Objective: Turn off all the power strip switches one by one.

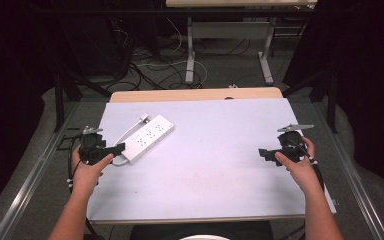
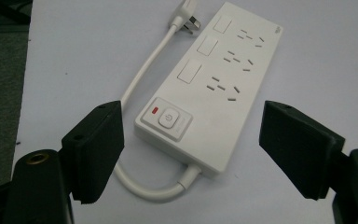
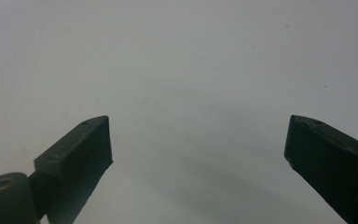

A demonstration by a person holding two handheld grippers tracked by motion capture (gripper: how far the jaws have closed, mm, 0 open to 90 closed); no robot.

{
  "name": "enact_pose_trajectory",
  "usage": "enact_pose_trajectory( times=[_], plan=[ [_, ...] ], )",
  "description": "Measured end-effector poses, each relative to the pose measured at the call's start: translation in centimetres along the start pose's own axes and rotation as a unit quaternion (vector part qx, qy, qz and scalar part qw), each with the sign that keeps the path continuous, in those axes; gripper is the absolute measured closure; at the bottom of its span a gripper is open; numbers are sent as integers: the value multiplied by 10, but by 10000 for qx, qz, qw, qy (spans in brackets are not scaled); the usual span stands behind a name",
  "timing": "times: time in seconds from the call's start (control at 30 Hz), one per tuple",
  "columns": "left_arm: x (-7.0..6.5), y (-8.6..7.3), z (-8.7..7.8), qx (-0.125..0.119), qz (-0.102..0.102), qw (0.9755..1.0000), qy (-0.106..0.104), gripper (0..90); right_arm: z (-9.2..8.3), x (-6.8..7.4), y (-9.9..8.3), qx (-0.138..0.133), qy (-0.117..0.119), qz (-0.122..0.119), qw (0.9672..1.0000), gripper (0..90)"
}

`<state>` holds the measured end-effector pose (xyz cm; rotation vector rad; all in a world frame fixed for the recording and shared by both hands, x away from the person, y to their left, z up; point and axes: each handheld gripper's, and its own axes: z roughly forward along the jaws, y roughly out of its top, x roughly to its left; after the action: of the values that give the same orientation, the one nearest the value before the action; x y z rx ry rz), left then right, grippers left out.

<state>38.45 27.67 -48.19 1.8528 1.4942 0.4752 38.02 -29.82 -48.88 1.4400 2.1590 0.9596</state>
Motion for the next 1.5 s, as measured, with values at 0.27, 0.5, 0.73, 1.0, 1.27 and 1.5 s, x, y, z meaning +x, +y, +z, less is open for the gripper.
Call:
enact_pose_trajectory(
  times=[0.27, 0.5, 0.73, 1.0, 1.27, 1.5],
  plan=[
    [2, 15, 11, 197, -37, 9998, -20, 326, 12, -2, 7, 158, 53, 55, 9998, 67],
    [4, 21, 20, 275, -67, 9994, 200, 403, 19, 3, 10, 132, -72, -204, 9997, 66],
    [7, 26, 27, 536, -234, 9982, 108, 630, 18, 7, 6, 38, -104, -225, 9997, 63],
    [8, 27, 39, 713, -292, 9967, 253, 831, 16, 8, 1, -62, -115, -131, 9998, 67],
    [10, 27, 45, 916, -340, 9950, 201, 900, 17, 5, -3, -29, -3, -34, 10000, 57],
    [7, 26, 52, 1128, -269, 9930, 242, 900, 17, 6, -3, 24, 12, -44, 10000, 58]
  ],
)
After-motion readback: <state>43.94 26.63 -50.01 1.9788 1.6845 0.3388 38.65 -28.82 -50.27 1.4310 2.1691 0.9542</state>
